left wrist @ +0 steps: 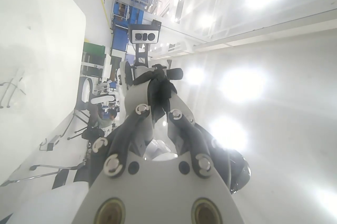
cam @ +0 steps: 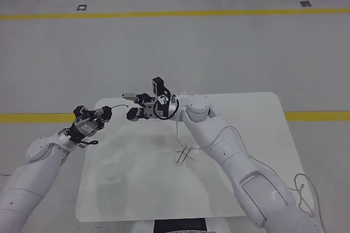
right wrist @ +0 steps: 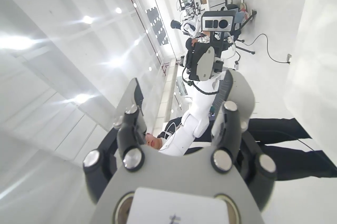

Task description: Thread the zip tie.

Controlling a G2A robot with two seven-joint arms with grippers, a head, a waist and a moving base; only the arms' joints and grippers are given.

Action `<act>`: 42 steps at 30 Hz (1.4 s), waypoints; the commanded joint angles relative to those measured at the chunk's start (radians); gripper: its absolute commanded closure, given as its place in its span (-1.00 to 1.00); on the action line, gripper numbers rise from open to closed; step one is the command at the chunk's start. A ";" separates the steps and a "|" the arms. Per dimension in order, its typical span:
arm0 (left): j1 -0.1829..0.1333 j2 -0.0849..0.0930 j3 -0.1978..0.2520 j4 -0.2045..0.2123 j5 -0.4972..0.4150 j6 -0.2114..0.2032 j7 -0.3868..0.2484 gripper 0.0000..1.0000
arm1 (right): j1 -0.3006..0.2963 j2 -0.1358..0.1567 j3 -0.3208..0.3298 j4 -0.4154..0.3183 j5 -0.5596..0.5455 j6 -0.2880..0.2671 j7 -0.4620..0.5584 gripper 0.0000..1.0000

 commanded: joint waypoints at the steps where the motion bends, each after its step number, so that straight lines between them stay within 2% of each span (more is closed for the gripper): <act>1: 0.000 0.000 0.000 0.000 0.000 0.000 0.000 1.00 | 0.003 -0.002 -0.005 0.007 0.003 -0.005 -0.001 0.36; 4: 0.000 0.000 0.000 0.000 0.000 0.000 0.000 1.00 | 0.005 -0.003 -0.011 0.012 0.009 -0.010 0.002 0.46; 11: 0.000 0.000 0.000 0.000 0.000 0.000 0.000 1.00 | 0.001 0.002 -0.012 0.005 0.005 -0.016 0.001 0.46; 15: 0.000 0.000 0.000 0.000 0.000 0.000 0.000 1.00 | -0.008 0.006 -0.009 -0.001 0.002 -0.015 -0.015 0.60; 25: 0.000 0.000 0.000 0.000 0.000 0.000 0.000 1.00 | -0.027 0.017 0.001 -0.031 0.002 -0.009 -0.030 0.72; 28: 0.000 0.000 0.000 0.000 0.000 0.000 0.000 1.00 | -0.030 0.020 0.001 -0.040 -0.002 -0.004 -0.029 0.96; 31: 0.000 0.000 0.000 0.000 0.000 0.000 0.000 1.00 | -0.032 0.022 -0.001 -0.047 -0.003 0.001 -0.025 0.96; 40: 0.000 0.000 0.000 0.000 0.000 0.000 0.000 1.00 | -0.035 0.028 -0.004 -0.058 0.001 0.004 -0.018 0.78; 42: 0.000 0.000 0.000 0.000 0.000 0.000 0.000 1.00 | -0.035 0.028 -0.006 -0.059 0.003 0.004 -0.018 0.80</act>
